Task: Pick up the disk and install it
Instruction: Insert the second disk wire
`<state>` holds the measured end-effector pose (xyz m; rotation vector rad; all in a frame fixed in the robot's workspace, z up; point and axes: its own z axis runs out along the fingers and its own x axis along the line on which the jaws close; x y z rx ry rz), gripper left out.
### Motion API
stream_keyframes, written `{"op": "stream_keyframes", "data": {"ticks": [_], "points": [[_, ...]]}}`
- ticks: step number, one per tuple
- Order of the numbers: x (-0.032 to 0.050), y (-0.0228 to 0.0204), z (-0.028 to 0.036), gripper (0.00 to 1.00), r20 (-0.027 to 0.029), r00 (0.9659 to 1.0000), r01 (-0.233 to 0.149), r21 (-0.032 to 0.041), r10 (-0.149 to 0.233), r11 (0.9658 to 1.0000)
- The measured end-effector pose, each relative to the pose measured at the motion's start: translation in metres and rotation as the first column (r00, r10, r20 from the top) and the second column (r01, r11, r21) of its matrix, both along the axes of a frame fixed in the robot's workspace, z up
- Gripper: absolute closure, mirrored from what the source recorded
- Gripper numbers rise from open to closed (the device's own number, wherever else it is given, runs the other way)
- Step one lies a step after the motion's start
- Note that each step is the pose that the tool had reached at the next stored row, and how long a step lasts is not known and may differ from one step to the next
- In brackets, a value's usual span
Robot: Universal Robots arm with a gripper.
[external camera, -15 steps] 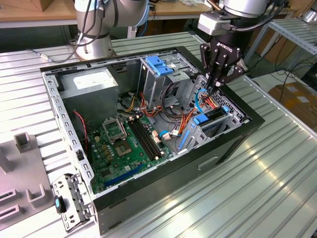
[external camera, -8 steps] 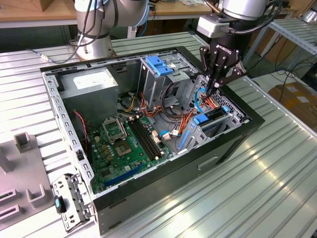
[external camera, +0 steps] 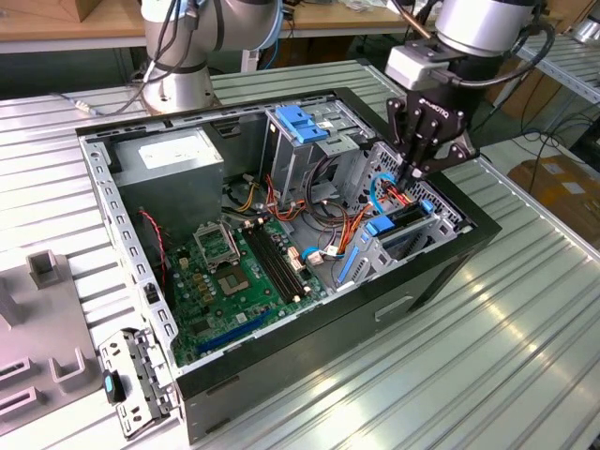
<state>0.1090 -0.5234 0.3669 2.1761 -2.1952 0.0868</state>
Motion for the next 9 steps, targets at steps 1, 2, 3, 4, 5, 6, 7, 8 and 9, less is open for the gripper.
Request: {"op": "stream_keyframes", "data": {"ticks": [1,2,3,4,5,6,7,8,9], "points": [[-0.0004,-0.0045,-0.0008,0.84,0.0002,1.0000,0.000,0.0100,0.000,0.9999],[-0.0008,-0.0078,-0.0013,0.84,0.0010,1.0000,-0.001,0.0156,0.001,0.9999],[-0.0013,-0.0098,-0.0016,0.84,0.0025,1.0000,-0.002,0.0185,0.002,0.9998],[-0.0025,-0.0119,-0.0021,0.84,0.0076,1.0000,-0.003,0.0209,0.003,0.9998],[-0.0041,-0.0128,-0.0023,0.84,0.0133,0.9999,-0.004,0.0210,0.003,0.9998],[-0.0054,-0.0132,-0.0024,0.84,0.0180,0.9998,-0.004,0.0211,0.003,0.9998],[-0.0079,-0.0139,-0.0027,0.84,0.0267,0.9996,-0.004,0.0213,0.004,0.9998],[-0.0108,-0.0149,-0.0033,0.84,0.0378,0.9993,-0.004,0.0217,0.004,0.9998],[-0.0134,-0.0173,-0.0036,0.84,0.0526,0.9986,-0.006,0.0220,0.005,0.9997]]}}
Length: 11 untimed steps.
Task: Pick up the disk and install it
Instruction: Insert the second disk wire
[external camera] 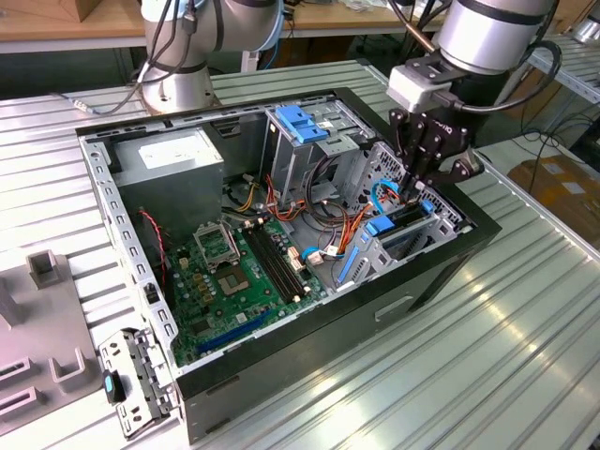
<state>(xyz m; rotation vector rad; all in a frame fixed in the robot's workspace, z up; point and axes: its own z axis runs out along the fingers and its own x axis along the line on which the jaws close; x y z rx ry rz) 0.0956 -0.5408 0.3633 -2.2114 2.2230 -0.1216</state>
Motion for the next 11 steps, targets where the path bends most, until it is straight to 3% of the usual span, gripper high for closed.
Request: {"op": "stream_keyframes", "data": {"ticks": [3,11], "points": [[-0.0035,-0.0038,-0.0016,0.84,0.0243,0.9997,-0.006,0.0011,0.006,1.0000],[-0.0097,-0.0064,-0.0053,0.84,0.0355,0.9993,-0.011,0.0063,0.010,0.9999]]}}
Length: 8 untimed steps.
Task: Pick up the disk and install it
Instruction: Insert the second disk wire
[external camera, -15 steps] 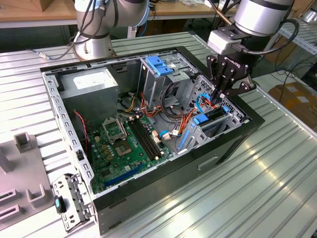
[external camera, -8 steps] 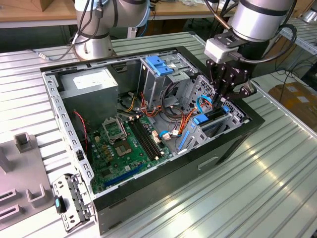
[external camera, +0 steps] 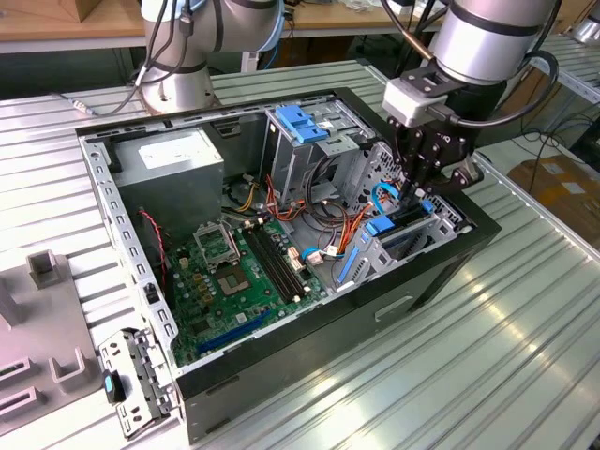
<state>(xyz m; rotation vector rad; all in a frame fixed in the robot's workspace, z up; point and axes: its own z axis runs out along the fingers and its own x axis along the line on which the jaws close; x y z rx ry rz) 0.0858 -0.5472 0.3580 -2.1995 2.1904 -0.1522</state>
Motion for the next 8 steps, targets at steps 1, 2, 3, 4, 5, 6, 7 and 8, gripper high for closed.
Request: {"op": "stream_keyframes", "data": {"ticks": [1,2,3,4,5,6,7,8], "points": [[-0.0001,0.0000,-0.0007,0.84,0.0023,1.0000,0.000,0.0072,0.000,1.0000],[-0.0002,0.0000,-0.0010,0.84,0.0032,1.0000,0.000,0.0127,0.000,0.9999],[-0.0002,0.0000,-0.0011,0.84,0.0039,1.0000,0.001,0.0186,-0.001,0.9998],[-0.0003,0.0000,-0.0012,0.84,0.0045,1.0000,0.001,0.0255,-0.001,0.9997],[-0.0003,0.0000,-0.0014,0.84,0.0050,1.0000,0.002,0.0331,-0.002,0.9994],[-0.0003,-0.0003,-0.0017,0.84,0.0055,1.0000,0.003,0.0396,-0.003,0.9992],[-0.0003,-0.0007,-0.0023,0.84,0.0061,1.0000,0.003,0.0417,-0.003,0.9991],[-0.0003,-0.0012,-0.0030,0.84,0.0069,1.0000,0.004,0.0437,-0.004,0.9990]]}}
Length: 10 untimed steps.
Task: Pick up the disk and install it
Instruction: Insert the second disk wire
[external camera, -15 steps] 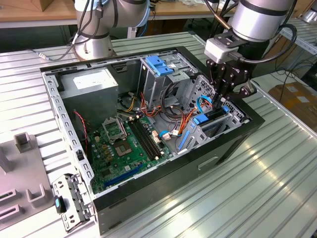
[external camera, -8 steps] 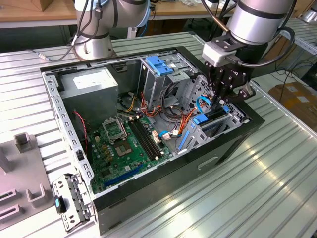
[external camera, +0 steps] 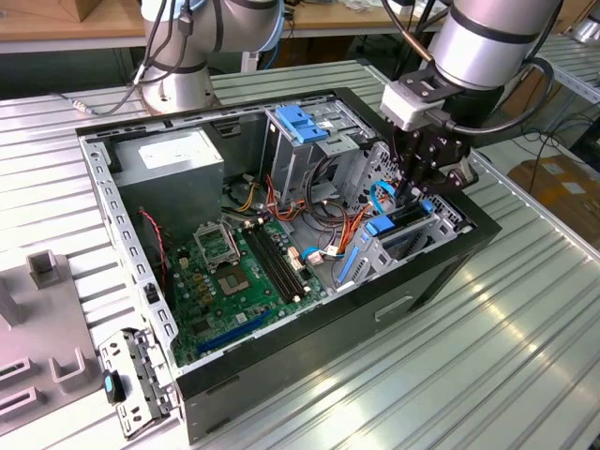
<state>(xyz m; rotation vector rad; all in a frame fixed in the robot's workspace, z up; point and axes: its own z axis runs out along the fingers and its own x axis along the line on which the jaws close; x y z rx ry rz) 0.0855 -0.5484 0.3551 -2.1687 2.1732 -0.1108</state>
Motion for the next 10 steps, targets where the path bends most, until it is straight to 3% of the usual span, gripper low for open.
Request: {"op": "stream_keyframes", "data": {"ticks": [3,6,10], "points": [[0.0000,-0.0008,-0.0019,0.84,0.0006,0.9999,0.015,0.0055,-0.015,0.9999],[0.0000,-0.0013,-0.0034,0.84,0.0006,0.9993,0.038,0.0066,-0.038,0.9993],[0.0000,-0.0033,-0.0037,0.84,0.0006,0.9992,0.039,0.0090,-0.039,0.9992]]}}
